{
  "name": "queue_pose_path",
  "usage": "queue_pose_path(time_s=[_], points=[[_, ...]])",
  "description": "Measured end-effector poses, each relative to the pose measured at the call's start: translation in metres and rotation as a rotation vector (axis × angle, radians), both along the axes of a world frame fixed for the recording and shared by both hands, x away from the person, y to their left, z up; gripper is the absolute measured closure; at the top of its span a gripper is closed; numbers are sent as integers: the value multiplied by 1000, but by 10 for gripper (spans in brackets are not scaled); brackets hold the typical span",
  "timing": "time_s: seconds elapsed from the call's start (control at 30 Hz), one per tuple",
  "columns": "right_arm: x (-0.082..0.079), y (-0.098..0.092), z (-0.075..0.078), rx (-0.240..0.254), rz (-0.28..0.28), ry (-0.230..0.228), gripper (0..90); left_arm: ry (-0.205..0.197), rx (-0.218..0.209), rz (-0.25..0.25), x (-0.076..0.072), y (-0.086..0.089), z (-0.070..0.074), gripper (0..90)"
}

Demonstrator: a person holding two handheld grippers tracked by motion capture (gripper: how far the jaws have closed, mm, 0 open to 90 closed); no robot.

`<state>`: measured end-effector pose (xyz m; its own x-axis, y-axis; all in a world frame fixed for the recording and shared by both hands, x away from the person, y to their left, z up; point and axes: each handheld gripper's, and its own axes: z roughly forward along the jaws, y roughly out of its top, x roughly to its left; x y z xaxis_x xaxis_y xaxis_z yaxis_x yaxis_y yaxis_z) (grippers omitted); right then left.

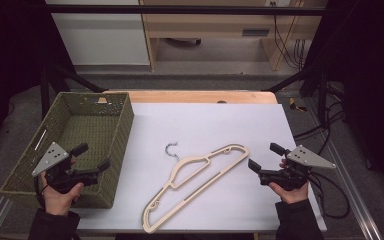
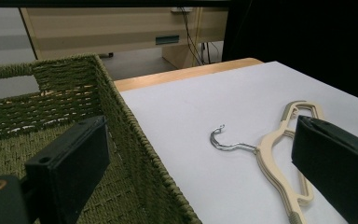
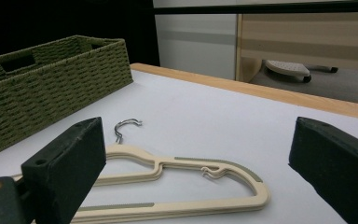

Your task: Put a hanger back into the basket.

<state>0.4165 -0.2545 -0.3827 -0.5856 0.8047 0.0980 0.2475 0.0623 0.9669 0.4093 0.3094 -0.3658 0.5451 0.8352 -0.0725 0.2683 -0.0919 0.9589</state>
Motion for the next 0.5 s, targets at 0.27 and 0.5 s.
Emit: queue_pose_path(time_s=[0.27,0.5], points=[[1,6,3,-15,5,5,57,-6,1,-5,-2,-1,2,42],[6,25,5,-54,23,19,73,2,10,-5,-1,-4,0,42]])
